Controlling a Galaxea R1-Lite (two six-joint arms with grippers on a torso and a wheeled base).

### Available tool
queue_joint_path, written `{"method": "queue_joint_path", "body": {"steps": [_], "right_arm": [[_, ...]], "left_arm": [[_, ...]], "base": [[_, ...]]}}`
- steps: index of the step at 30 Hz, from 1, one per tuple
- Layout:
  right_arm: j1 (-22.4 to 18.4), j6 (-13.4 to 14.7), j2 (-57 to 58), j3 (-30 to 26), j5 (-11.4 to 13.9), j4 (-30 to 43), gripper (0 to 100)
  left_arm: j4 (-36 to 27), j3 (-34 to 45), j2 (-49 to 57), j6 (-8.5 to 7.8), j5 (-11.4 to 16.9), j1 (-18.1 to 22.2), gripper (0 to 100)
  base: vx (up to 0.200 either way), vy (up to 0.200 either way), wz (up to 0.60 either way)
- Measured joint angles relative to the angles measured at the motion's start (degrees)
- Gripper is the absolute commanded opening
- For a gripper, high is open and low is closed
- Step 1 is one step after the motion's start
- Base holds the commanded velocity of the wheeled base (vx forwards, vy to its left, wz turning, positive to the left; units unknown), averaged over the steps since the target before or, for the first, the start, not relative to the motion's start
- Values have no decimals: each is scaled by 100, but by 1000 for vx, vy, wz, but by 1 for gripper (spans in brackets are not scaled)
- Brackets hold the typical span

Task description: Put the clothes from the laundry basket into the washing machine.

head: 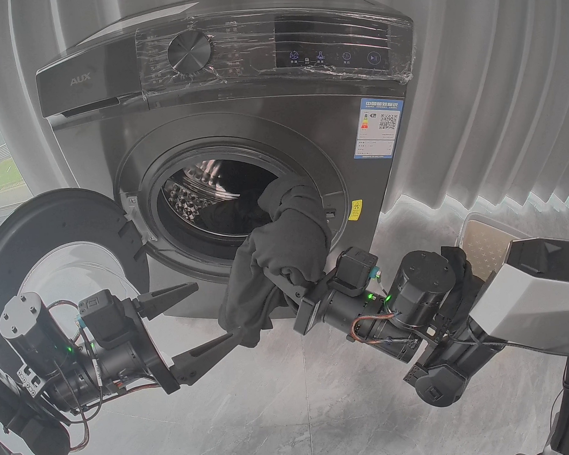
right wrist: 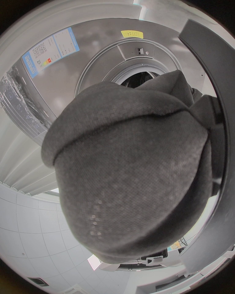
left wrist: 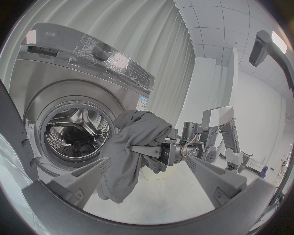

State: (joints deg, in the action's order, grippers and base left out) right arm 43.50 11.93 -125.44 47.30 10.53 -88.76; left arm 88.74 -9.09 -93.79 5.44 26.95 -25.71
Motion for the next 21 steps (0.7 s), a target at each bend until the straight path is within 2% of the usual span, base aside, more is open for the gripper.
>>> {"method": "queue_joint_path", "body": {"steps": [8, 13, 15, 19, 21], "right_arm": [[176, -12, 2, -20, 0, 0, 0], [250, -15, -20, -6, 0, 5, 0], [265, -17, -27, 0, -2, 5, 0], [291, -22, -46, 7, 0, 9, 0], [306, -22, -50, 7, -2, 13, 0]], "left_arm": [[2, -383, -173, -5, -202, -91, 100], [9, -542, -363, -33, -312, -317, 100], [9, -597, -436, -51, -433, -444, 100], [16, -918, -686, -163, -889, -664, 100], [17, -1091, -827, -218, -994, -723, 100]], "base": [[0, 0, 0], [0, 0, 0], [0, 0, 0], [0, 0, 0], [0, 0, 0]]}}
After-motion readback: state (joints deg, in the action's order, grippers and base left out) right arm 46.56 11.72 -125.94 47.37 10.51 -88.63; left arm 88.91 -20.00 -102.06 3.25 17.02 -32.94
